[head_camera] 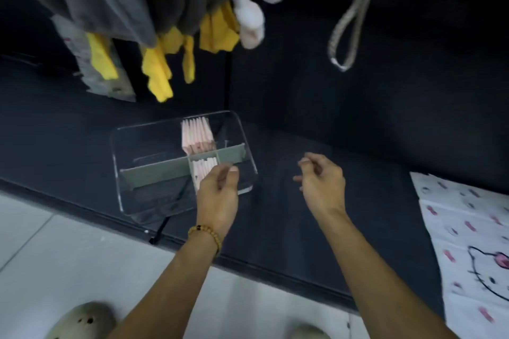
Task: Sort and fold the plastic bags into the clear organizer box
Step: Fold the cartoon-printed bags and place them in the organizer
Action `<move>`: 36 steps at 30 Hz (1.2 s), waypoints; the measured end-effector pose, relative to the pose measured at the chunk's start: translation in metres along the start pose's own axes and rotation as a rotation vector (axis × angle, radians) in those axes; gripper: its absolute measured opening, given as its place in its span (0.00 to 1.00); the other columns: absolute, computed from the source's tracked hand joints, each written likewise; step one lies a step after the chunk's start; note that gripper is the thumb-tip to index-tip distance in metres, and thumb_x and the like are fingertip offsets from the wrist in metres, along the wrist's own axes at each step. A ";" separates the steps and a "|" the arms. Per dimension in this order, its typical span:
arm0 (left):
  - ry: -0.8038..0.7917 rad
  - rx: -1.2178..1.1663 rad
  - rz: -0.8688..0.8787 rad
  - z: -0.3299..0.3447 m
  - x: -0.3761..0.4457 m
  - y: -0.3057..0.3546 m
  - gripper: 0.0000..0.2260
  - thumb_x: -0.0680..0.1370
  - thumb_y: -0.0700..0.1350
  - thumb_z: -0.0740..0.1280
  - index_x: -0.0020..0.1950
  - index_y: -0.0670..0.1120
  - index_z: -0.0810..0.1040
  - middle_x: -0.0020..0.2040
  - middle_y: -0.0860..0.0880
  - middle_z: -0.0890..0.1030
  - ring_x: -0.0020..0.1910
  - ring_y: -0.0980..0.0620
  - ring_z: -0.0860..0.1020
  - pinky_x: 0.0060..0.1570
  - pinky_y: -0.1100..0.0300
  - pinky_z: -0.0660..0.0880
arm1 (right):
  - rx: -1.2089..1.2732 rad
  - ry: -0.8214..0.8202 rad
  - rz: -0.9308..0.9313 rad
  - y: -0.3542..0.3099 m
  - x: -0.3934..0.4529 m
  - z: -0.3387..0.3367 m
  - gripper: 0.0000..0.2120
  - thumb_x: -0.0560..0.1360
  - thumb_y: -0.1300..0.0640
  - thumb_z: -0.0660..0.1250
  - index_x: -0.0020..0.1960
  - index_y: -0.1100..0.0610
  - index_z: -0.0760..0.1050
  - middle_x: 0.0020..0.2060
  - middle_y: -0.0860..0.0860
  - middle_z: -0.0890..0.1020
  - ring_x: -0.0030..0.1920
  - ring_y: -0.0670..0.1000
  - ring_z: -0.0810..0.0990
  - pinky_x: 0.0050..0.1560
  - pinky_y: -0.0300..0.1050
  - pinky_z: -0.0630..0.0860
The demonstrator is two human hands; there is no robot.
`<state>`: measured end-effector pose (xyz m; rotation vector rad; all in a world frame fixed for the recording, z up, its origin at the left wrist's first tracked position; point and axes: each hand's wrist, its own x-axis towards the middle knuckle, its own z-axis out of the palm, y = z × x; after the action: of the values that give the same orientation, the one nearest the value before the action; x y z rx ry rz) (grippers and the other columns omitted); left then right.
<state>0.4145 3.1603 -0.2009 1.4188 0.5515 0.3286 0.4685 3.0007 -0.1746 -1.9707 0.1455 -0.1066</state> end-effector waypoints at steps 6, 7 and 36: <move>-0.200 0.077 -0.087 0.078 -0.091 -0.034 0.08 0.79 0.46 0.64 0.57 0.49 0.77 0.51 0.53 0.79 0.54 0.53 0.78 0.61 0.49 0.74 | -0.042 0.137 0.221 0.075 -0.030 -0.152 0.08 0.79 0.53 0.63 0.57 0.52 0.76 0.44 0.41 0.80 0.40 0.44 0.84 0.53 0.52 0.80; -0.242 0.104 -0.096 0.092 -0.106 -0.040 0.08 0.79 0.46 0.64 0.57 0.49 0.77 0.51 0.53 0.79 0.54 0.53 0.77 0.61 0.49 0.74 | -0.052 0.187 0.259 0.089 -0.036 -0.178 0.08 0.79 0.54 0.63 0.56 0.53 0.77 0.44 0.43 0.81 0.41 0.46 0.84 0.54 0.54 0.79; -0.901 0.992 0.930 0.302 -0.196 -0.089 0.25 0.79 0.47 0.63 0.74 0.50 0.61 0.62 0.50 0.74 0.60 0.49 0.70 0.60 0.57 0.63 | -0.391 0.270 -0.049 0.197 -0.089 -0.330 0.07 0.79 0.61 0.63 0.50 0.60 0.80 0.45 0.51 0.83 0.45 0.47 0.78 0.48 0.32 0.70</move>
<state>0.4060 2.7917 -0.2390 2.5046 -0.8630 0.0812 0.3231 2.6373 -0.2268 -2.3431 0.3131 -0.4031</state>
